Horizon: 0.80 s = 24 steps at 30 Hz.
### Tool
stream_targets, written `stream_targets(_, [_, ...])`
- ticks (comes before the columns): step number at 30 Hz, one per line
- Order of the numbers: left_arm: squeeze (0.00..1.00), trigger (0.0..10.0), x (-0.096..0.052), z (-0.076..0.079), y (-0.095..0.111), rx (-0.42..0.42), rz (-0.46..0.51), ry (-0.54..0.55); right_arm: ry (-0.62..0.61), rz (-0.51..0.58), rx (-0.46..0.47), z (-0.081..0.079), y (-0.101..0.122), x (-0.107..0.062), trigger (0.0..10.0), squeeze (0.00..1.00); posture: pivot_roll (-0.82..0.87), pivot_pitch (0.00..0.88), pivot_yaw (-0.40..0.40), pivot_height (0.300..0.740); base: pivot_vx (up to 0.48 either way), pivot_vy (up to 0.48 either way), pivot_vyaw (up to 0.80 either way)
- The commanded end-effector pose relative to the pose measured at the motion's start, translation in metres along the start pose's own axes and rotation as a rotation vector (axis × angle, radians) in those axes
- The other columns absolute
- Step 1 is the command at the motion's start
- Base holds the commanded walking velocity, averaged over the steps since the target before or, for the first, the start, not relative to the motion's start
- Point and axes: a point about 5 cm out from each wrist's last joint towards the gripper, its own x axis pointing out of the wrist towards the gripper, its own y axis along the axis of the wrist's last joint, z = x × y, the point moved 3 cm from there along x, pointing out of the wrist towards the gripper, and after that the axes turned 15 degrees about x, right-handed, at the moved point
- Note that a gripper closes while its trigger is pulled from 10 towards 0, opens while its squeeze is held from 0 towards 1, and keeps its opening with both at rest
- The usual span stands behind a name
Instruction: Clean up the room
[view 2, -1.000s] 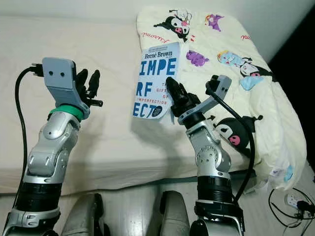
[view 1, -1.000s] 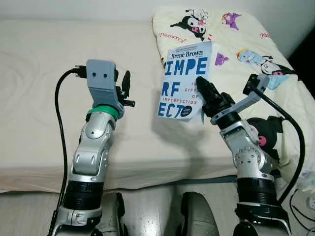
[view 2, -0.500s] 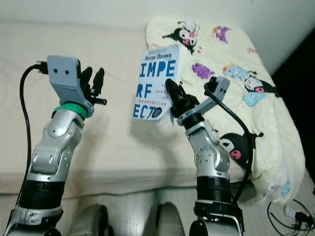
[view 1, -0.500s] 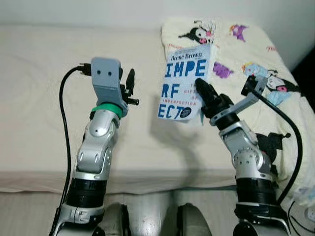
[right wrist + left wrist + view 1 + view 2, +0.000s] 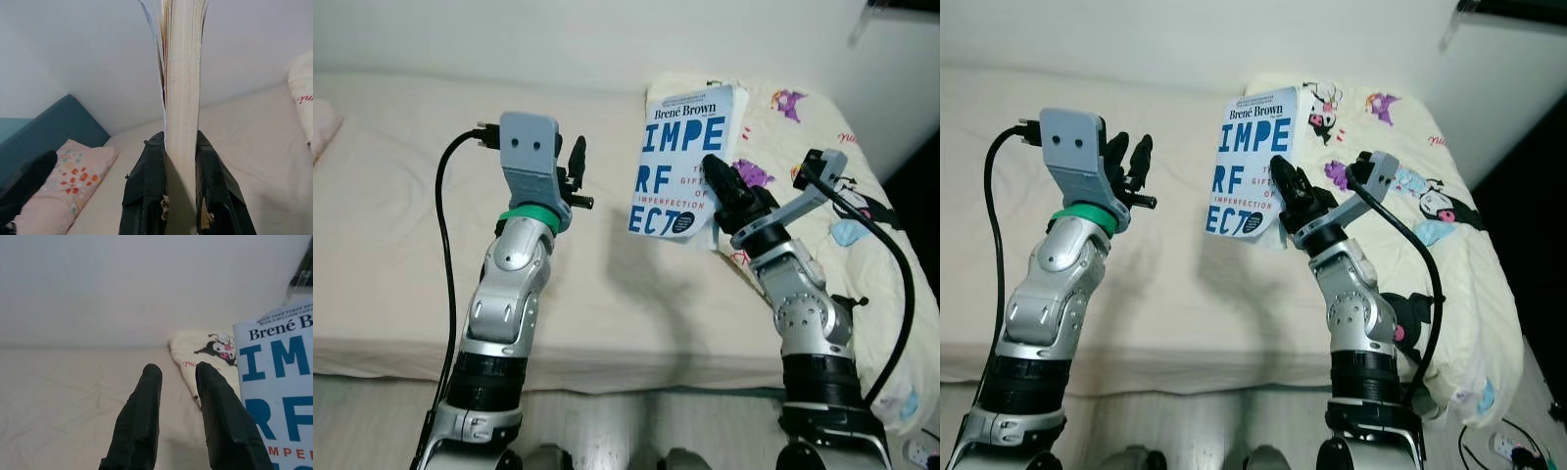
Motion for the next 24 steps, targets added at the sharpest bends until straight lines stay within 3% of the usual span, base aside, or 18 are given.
stream_targets(1, [0.0, 10.0, 0.0, 0.0053, -0.0037, 0.004, -0.013, -0.022, 0.005, 0.03, -0.027, -0.0016, 0.0065, -0.0006, 10.0, 0.0, -0.03, 0.027, -0.012, 0.718, 0.0, 0.0, 0.0])
stream_targets(16, [0.0, 10.0, 0.0011, 0.0138, -0.0038, 0.012, -0.013, -0.073, 0.008, 0.05, -0.033, -0.004, 0.0056, 0.0001, 10.0, 0.0, -0.03, 0.029, 0.002, 0.718, 0.0, 0.0, 0.0])
stream_targets(24, [0.0, 10.0, 0.0012, 0.0129, -0.004, 0.012, -0.012, -0.073, 0.002, 0.051, -0.027, -0.0029, 0.004, -0.0005, 10.0, 0.0, -0.03, 0.03, 0.006, 0.718, 0.0, 0.329, 0.0])
